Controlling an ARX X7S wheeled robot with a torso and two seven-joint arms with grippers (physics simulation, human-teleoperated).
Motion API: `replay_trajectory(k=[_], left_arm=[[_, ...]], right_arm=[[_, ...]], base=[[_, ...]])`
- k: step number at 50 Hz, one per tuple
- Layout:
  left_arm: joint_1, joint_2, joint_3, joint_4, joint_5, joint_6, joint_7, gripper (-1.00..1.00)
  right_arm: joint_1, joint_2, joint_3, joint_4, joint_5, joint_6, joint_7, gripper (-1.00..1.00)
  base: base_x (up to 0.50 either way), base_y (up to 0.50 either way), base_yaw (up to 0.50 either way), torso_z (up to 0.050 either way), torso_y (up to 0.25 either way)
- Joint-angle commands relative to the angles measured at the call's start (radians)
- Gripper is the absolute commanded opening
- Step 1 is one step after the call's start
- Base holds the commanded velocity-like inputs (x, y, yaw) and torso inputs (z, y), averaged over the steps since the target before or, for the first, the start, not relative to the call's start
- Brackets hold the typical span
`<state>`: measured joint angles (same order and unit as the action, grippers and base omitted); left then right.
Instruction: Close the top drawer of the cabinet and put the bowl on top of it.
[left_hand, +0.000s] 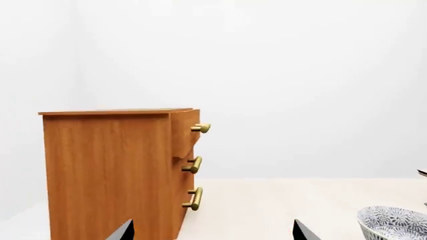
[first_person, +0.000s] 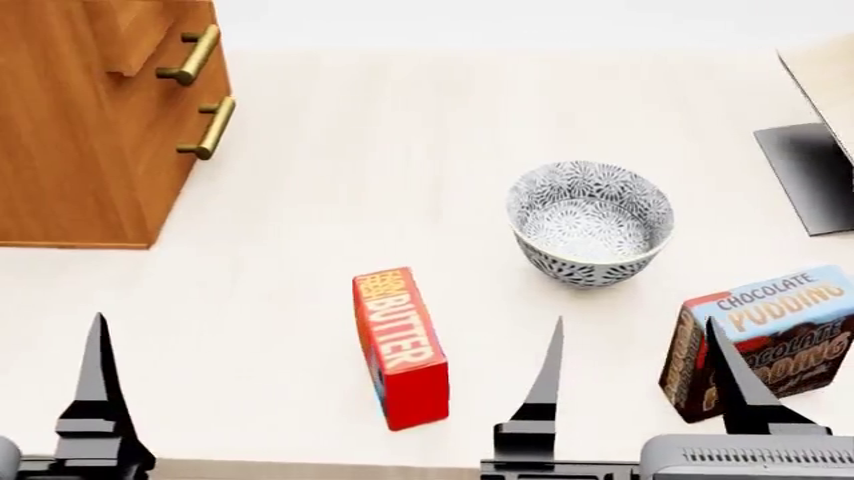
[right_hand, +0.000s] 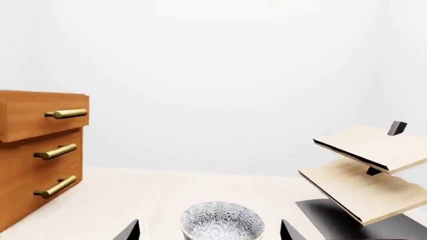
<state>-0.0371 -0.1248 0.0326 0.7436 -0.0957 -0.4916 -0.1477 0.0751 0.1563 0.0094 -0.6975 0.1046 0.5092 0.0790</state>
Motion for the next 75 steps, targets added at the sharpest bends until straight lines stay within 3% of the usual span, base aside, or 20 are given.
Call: replay_trajectory(k=[1,24,53,75], left_arm=[[0.004,-0.012,0.003,0.019,-0.012,-0.005,-0.016,1.0],[0.014,-0.032,0.003,0.032,-0.043,-0.002,-0.035,1.0],[0.018,-0.052,0.018,0.027,-0.06,0.008,-0.061,1.0],[0.024,-0.066,0.03,0.04,-0.071,0.012,-0.078,1.0]], right_arm=[[-0.002,0.007,-0.007,0.0,0.014,-0.007,0.005,1.0],[-0.003,0.021,-0.029,-0.011,0.022,-0.008,0.023,1.0],[-0.02,0.04,-0.034,-0.014,0.045,-0.034,0.038,1.0],[-0.027,0.056,-0.042,-0.021,0.064,-0.052,0.04,1.0]], base=[[0.0,0.5,0.0,0.0,0.0],[0.0,0.47,0.0,0.0,0.0],[0.0,0.07,0.0,0.0,0.0],[0.47,0.0,0.0,0.0,0.0]])
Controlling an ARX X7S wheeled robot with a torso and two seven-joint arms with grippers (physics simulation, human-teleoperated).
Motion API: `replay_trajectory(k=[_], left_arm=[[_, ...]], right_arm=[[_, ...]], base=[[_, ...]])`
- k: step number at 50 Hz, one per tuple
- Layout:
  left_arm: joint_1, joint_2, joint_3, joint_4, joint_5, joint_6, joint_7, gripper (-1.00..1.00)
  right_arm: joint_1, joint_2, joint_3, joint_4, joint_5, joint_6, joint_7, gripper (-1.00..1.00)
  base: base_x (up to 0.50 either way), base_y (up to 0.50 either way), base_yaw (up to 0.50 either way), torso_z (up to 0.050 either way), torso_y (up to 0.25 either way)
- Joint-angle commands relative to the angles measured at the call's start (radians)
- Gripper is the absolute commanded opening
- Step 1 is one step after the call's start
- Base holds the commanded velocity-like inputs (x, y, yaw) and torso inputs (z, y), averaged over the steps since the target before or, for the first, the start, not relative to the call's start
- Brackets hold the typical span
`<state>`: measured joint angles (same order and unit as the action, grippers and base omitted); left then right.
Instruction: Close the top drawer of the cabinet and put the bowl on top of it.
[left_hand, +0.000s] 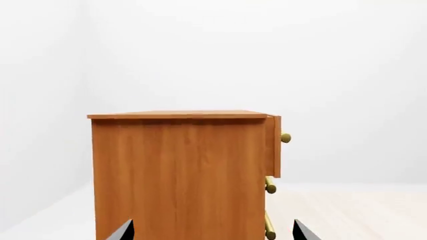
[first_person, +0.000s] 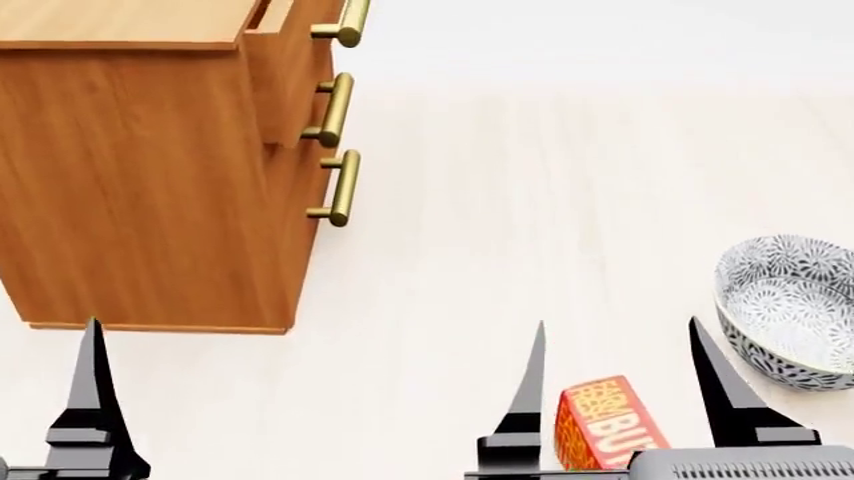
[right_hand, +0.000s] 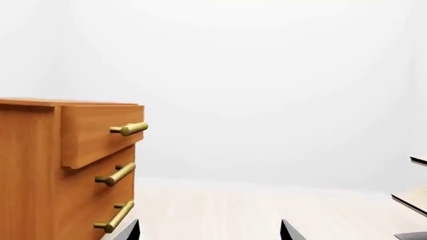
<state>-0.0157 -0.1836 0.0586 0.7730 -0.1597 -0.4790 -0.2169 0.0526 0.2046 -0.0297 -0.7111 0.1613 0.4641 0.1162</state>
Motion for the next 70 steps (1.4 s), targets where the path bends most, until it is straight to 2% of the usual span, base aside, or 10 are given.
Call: replay_trajectory(k=[1,48,52,60,61,62,66,67,68,70], left_arm=[[0.002,-0.009,0.004,0.013,-0.007,-0.003,-0.009,1.0],[0.02,-0.041,0.003,0.049,-0.04,-0.002,-0.042,1.0],[0.022,-0.044,0.004,0.05,-0.042,0.0,-0.043,1.0],[0.021,-0.049,0.008,0.049,-0.047,0.0,-0.05,1.0],[0.018,-0.049,0.011,0.043,-0.046,0.0,-0.05,1.0],[0.018,-0.05,0.014,0.041,-0.044,0.002,-0.051,1.0],[0.018,-0.052,0.02,0.039,-0.044,0.003,-0.055,1.0],[0.016,-0.06,0.021,0.069,-0.041,-0.02,-0.061,1.0],[0.016,-0.061,0.021,0.073,-0.042,-0.024,-0.062,1.0],[0.018,-0.063,0.023,0.071,-0.04,-0.021,-0.063,1.0]], right_arm=[[-0.004,0.009,-0.003,-0.01,0.009,-0.004,0.003,1.0],[0.004,0.039,-0.024,-0.042,0.025,0.019,0.039,1.0],[0.035,0.046,-0.032,-0.016,0.014,0.031,0.044,1.0],[0.217,0.074,-0.086,0.095,-0.043,0.158,0.054,1.0],[0.356,0.083,-0.128,0.224,-0.071,0.216,0.04,1.0],[0.408,0.076,-0.138,0.281,-0.071,0.231,0.032,1.0],[0.501,0.068,-0.168,0.39,-0.094,0.236,0.033,1.0],[0.651,0.024,-0.283,0.54,-0.158,0.171,-0.015,1.0],[0.783,0.022,-0.284,0.69,-0.158,0.16,-0.015,1.0],[0.782,0.023,-0.284,0.778,-0.157,0.161,-0.015,1.0]], base=[[0.5,0.0,0.0,0.0,0.0],[0.5,0.0,0.0,0.0,0.001],[0.08,0.0,0.0,0.0,0.0],[0.0,0.0,0.0,0.0,0.0],[0.0,0.0,0.0,0.0,0.0],[0.0,0.0,0.0,0.0,0.0],[0.0,0.0,0.0,0.0,0.0],[0.0,0.0,0.0,0.0,0.0],[0.0,0.0,0.0,0.0,0.0],[0.0,0.0,0.0,0.0,0.0]])
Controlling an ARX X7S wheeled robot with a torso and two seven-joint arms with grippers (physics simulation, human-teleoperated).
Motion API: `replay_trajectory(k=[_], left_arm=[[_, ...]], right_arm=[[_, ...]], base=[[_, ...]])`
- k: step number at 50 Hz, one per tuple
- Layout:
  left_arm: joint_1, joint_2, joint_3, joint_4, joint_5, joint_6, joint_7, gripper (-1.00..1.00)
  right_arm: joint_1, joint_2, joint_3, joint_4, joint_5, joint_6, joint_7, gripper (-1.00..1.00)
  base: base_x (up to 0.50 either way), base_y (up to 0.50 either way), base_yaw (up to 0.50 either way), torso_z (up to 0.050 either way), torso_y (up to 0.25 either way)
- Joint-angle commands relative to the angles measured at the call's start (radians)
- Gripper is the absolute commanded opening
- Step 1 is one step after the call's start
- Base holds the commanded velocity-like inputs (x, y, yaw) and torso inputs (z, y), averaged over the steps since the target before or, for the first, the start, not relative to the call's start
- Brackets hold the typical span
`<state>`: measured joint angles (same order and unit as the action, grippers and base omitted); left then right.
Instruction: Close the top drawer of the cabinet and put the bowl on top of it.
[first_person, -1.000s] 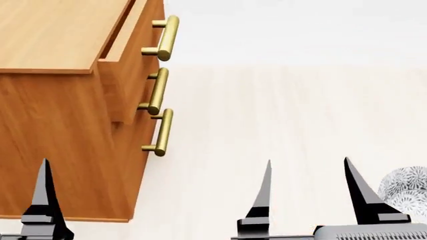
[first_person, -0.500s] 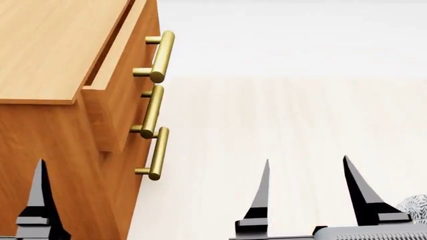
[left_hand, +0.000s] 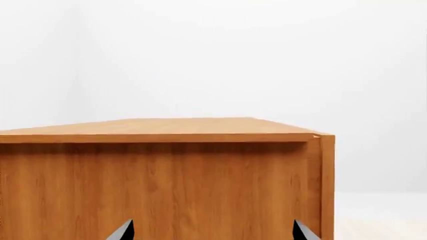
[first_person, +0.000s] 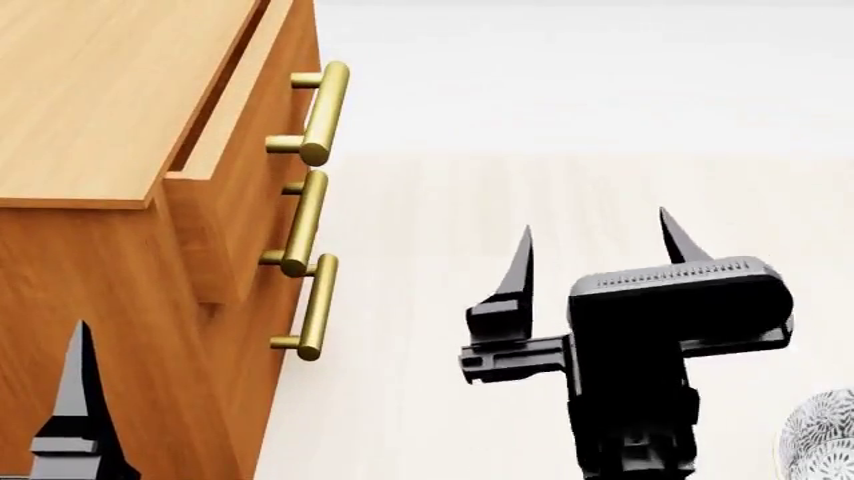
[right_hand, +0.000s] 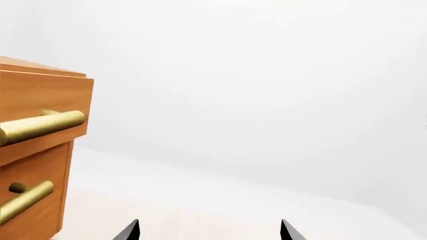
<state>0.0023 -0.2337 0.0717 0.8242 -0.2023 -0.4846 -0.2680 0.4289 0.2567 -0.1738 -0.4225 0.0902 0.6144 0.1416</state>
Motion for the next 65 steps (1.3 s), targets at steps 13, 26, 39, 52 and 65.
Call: replay_trajectory(k=[13,26,39,52,65], left_arm=[[0.003,-0.018,0.017,0.01,-0.005,-0.004,-0.022,1.0],[0.004,-0.029,0.029,-0.014,-0.001,0.013,-0.028,1.0],[0.001,-0.037,0.027,-0.007,-0.01,0.007,-0.04,1.0],[0.02,-0.048,0.026,0.003,-0.015,0.016,-0.05,1.0],[0.023,-0.053,0.028,-0.01,-0.019,0.025,-0.058,1.0]], right_arm=[[0.412,-0.023,-0.158,0.528,-0.099,-0.011,-0.031,1.0],[0.625,-0.167,-0.252,0.955,-0.137,-0.175,-0.007,1.0],[0.642,-0.254,-0.361,0.997,-0.011,-0.243,0.038,1.0],[0.656,-0.251,-0.65,1.058,0.282,-0.375,0.151,1.0],[0.665,-0.252,-0.804,1.085,0.429,-0.461,0.195,1.0]], base=[[0.0,0.0,0.0,0.0,0.0],[0.0,0.0,0.0,0.0,0.0],[0.0,0.0,0.0,0.0,0.0],[0.0,0.0,0.0,0.0,0.0],[0.0,0.0,0.0,0.0,0.0]])
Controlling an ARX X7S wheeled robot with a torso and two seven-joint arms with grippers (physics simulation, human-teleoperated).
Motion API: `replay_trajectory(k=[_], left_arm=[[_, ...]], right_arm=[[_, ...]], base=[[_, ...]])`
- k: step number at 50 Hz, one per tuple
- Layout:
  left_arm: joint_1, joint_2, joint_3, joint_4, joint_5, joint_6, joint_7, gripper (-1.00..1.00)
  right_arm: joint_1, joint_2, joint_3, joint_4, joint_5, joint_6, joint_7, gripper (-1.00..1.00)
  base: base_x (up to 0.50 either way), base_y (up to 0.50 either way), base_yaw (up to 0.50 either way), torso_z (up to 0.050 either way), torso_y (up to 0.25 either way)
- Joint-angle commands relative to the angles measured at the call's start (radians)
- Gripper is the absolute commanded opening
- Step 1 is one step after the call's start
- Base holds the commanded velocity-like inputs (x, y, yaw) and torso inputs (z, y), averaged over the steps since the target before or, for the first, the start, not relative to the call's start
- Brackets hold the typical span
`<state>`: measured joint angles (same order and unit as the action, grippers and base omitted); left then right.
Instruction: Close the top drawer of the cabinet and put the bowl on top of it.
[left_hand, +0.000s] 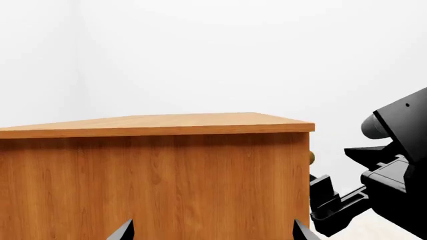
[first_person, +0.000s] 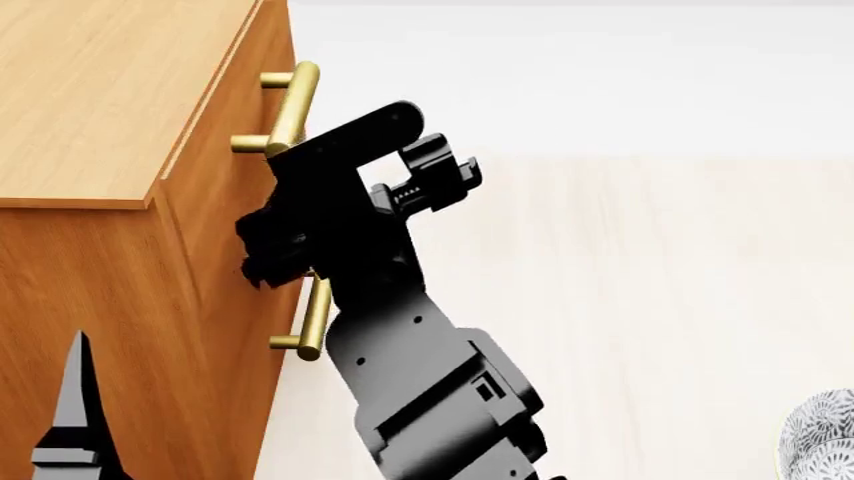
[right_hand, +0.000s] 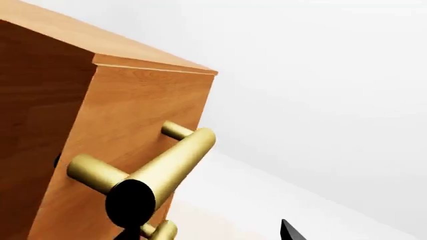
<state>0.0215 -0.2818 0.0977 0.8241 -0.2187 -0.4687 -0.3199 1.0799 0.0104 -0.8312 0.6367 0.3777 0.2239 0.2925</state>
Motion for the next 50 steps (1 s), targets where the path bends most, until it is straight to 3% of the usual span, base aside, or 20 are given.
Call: replay_trajectory(k=[1,21,35,50], left_arm=[[0.005,-0.005,0.002,-0.01,-0.004,0.011,-0.006,1.0],[0.019,-0.018,-0.001,-0.016,-0.015,0.032,-0.014,1.0],[0.023,-0.027,-0.015,-0.024,-0.023,0.033,-0.026,1.0],[0.013,-0.03,-0.001,-0.018,-0.028,0.023,-0.036,1.0]], right_arm=[[0.016,-0.005,-0.154,0.022,0.148,-0.072,0.047,1.0],[0.02,0.0,-0.197,-0.003,0.191,-0.1,0.064,1.0],[0.083,-0.006,-0.403,0.087,0.368,-0.229,0.096,1.0],[0.11,0.131,-0.415,-0.068,0.379,-0.152,0.166,1.0]], base=[[0.0,0.0,0.0,0.0,0.0],[0.0,0.0,0.0,0.0,0.0],[0.0,0.0,0.0,0.0,0.0],[0.0,0.0,0.0,0.0,0.0]])
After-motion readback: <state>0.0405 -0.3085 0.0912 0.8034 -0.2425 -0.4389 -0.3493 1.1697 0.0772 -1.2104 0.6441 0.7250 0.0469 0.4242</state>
